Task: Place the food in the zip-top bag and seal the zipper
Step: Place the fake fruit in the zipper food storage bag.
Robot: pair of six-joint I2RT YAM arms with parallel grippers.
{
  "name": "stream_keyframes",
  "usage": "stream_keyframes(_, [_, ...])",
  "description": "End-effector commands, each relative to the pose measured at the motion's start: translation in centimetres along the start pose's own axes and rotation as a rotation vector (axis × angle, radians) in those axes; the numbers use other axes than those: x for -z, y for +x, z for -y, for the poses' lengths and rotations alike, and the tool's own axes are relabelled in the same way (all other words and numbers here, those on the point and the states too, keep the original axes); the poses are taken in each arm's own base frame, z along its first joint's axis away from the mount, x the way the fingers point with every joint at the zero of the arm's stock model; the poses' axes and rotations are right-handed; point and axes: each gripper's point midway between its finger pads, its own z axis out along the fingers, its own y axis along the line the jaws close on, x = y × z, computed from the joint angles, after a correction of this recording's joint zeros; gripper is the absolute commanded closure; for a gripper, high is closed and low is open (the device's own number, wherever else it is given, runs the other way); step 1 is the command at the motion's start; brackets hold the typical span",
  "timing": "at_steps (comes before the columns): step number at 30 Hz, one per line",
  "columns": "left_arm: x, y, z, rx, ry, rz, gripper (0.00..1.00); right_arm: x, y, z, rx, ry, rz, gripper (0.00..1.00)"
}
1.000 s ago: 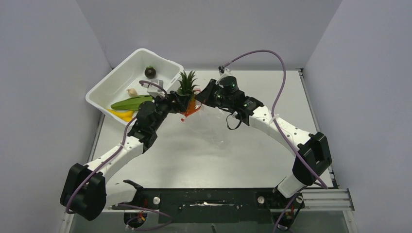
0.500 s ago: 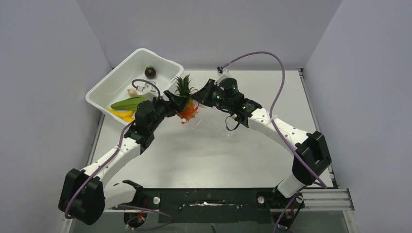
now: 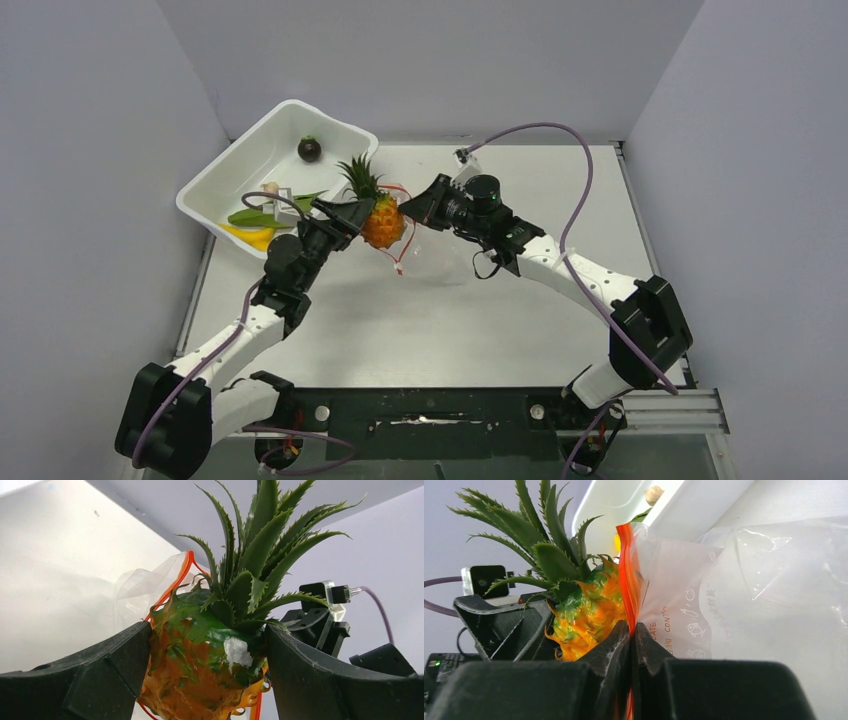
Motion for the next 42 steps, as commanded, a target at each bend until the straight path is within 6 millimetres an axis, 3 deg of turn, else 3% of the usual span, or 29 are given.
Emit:
stream_keyframes(1, [0.7,-2.3,6.3,-0.032,0.258,0.1,0.82,1.5,-0.8,-4.6,-0.022,-0.188,0.011,1.0])
stream_keyframes(7, [1.4,-1.3,4.6,-0.122,0.301,0.131,0.82,2.2,-0.8,-6.2,-0.095,-0.271,0.004,1.0])
stream_keyframes(17, [0.1,-0.2,2.4,-0.355,0.142,0.085,0.82,2.6,-1.8,-5.6,-0.133,-0.274,0.041,1.0])
stream_keyframes(24, [-0.4,0.5,1.1,-0.411,0.046,0.041,0.82,2.7,-2.1,-5.3,-0.141,-0.284,0.05,1.0])
stream_keyframes(27, [-0.3,0.6,2.1,-0.386,0.061,0.017,0.77,2.8,-2.4,-5.4,-0.121,-0.29,0.065,1.0])
stream_keyframes(32, [0.5,1.0,6.5,-0.315,0.169,-0.063,0.42,3.1,-2.3,-5.3,-0.141,-0.324,0.068,1.0])
stream_keyframes(35, [0.9,1.4,7.4,-0.312,0.15,-0.136,0.37,3.5,-2.6,-5.1,-0.16,-0.346,0.083,1.0])
stream_keyframes(42, [2.4,1.5,7.1,-0.369,0.064,-0.223,0.34,4.5,-3.8,-4.2,-0.169,-0.362,0.126,1.0])
